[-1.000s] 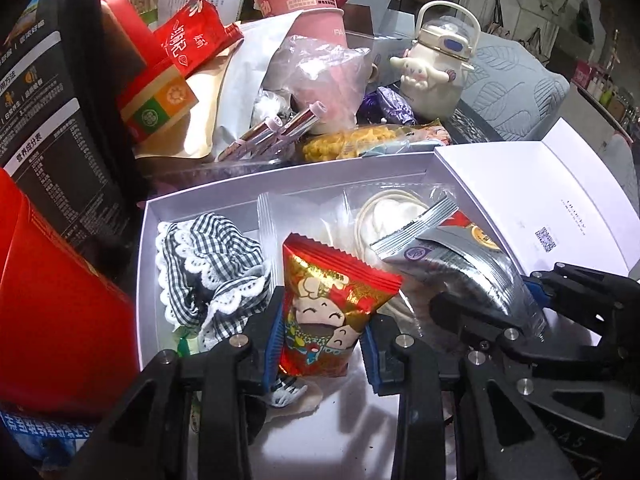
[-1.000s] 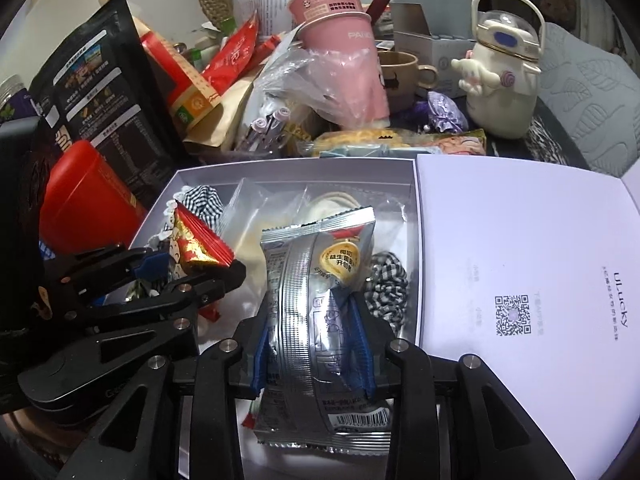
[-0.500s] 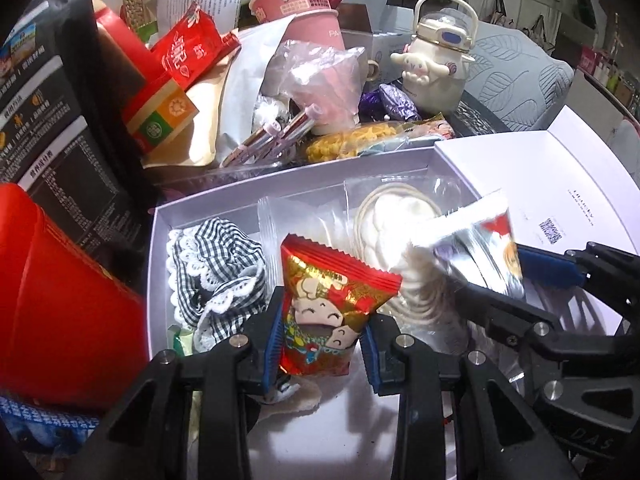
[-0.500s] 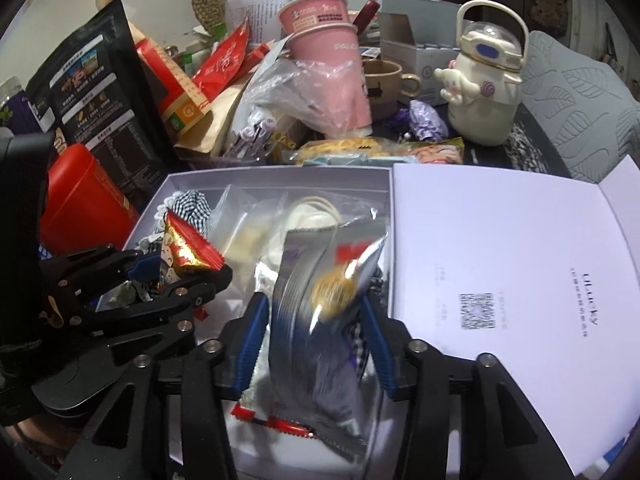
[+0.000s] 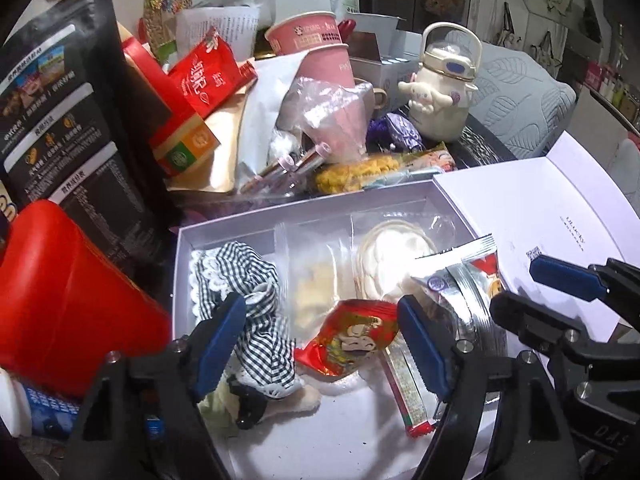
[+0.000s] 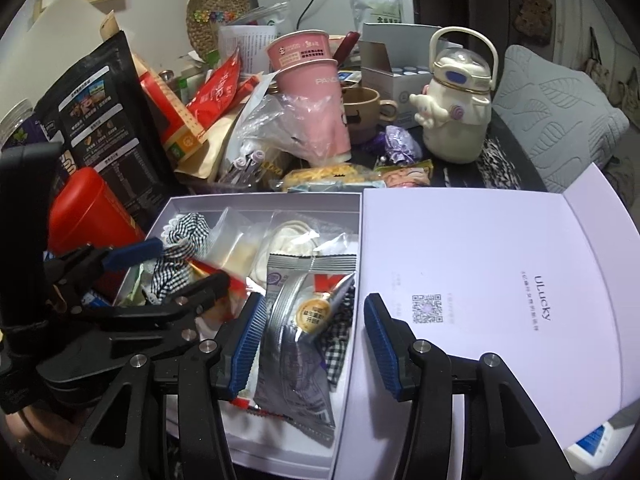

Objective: Organize soft objects
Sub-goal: 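Withdraw both grippers up and back from the box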

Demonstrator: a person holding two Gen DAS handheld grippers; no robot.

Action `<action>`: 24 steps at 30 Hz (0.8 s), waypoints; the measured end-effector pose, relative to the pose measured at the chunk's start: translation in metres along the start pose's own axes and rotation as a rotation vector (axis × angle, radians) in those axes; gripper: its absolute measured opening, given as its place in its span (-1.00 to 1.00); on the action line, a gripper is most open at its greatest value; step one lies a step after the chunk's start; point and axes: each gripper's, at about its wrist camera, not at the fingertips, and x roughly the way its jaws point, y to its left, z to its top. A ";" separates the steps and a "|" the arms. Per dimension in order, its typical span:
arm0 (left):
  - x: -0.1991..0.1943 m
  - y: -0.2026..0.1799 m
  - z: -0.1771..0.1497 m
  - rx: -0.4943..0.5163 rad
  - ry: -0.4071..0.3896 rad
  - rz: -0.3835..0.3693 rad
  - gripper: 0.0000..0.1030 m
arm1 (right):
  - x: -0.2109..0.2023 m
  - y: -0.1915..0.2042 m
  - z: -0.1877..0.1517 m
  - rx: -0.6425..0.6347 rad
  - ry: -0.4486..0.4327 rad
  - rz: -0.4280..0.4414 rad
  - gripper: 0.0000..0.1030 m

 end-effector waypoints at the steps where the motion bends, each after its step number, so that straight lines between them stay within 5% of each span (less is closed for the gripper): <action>1: -0.001 0.000 0.001 -0.003 0.002 -0.004 0.51 | 0.000 0.000 0.000 0.000 0.003 -0.002 -0.01; 10: -0.027 0.004 0.005 -0.011 -0.045 -0.013 0.51 | -0.011 0.003 0.001 0.007 -0.014 -0.004 -0.01; 24: -0.113 0.003 0.013 0.002 -0.172 -0.040 0.51 | -0.090 0.025 0.009 -0.046 -0.181 -0.051 -0.01</action>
